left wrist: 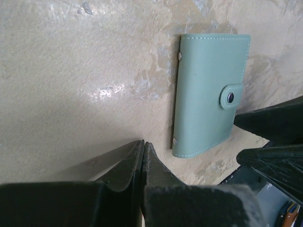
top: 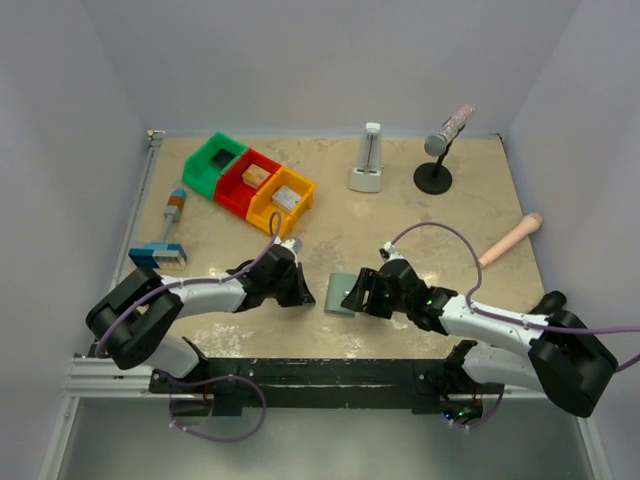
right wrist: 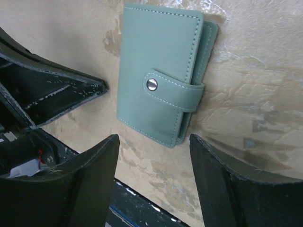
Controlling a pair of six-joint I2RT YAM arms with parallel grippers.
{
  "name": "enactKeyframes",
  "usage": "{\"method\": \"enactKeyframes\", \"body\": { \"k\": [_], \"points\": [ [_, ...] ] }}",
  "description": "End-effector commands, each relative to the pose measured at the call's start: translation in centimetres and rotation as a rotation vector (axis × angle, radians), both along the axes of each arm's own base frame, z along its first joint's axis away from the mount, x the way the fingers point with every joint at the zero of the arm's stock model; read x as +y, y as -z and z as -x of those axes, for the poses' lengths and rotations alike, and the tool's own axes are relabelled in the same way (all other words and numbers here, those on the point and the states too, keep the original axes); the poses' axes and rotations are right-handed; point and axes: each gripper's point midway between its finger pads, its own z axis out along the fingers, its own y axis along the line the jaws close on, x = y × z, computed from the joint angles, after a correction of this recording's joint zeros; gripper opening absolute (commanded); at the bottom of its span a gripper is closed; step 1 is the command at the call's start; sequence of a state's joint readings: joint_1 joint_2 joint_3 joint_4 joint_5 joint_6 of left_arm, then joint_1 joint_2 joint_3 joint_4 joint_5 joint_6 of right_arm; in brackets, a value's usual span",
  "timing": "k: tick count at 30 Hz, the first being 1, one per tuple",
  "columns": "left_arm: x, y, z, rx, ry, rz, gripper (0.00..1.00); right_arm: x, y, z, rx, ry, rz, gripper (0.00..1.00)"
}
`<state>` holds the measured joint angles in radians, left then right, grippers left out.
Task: Take the credit cards out of the card holder
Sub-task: Pick up the card holder from the center of the board.
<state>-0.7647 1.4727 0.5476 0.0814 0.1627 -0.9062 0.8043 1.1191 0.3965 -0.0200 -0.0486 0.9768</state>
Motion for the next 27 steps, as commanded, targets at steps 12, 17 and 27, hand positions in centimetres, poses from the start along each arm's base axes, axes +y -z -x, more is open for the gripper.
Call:
{"method": "enactKeyframes", "body": {
  "k": [12, 17, 27],
  "points": [
    [-0.6, 0.3, 0.6, -0.015, 0.042, 0.032, 0.0, 1.9, 0.0, -0.9, -0.006, 0.036, -0.127, 0.6],
    [-0.6, 0.5, 0.7, -0.01, 0.041, 0.031, 0.0, 1.9, 0.0, -0.9, -0.012, 0.034, -0.126, 0.55],
    [-0.6, 1.0, 1.0, 0.005, 0.047, 0.029, 0.0, 2.0, 0.7, -0.9, -0.008, 0.035, -0.135, 0.42]
  ]
}}
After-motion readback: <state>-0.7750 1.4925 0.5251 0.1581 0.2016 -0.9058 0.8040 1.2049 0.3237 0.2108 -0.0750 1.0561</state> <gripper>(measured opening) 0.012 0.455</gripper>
